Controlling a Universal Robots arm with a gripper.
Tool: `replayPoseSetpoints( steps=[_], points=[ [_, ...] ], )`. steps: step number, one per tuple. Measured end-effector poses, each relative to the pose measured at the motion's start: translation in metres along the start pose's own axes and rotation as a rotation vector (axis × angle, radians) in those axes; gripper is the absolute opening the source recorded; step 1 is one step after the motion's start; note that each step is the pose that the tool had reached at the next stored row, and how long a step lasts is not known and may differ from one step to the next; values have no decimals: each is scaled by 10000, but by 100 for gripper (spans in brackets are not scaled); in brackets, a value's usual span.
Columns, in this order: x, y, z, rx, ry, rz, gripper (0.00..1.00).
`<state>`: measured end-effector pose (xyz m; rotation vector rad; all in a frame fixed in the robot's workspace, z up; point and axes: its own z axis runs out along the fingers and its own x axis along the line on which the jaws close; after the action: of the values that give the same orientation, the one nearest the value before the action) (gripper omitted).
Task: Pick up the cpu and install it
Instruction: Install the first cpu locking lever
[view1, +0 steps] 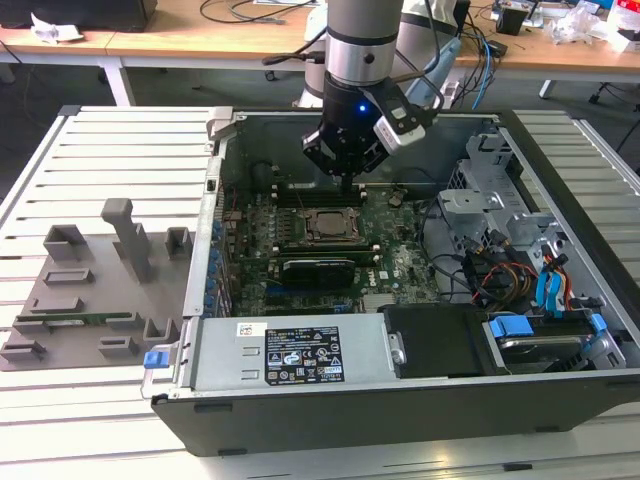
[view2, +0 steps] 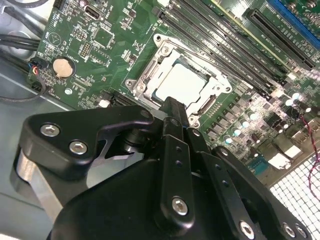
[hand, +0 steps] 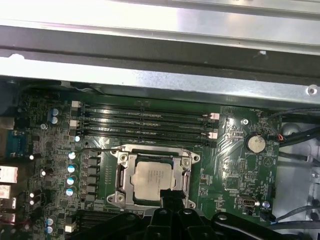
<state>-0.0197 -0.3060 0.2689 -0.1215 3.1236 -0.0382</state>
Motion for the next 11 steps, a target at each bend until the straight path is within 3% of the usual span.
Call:
replayPoseSetpoints(
  steps=[6, 11],
  points=[
    [-2, -2, -174, 1, -2, 1, 11],
    [-3, -3, -187, 2, -2, 1, 11]
  ],
)
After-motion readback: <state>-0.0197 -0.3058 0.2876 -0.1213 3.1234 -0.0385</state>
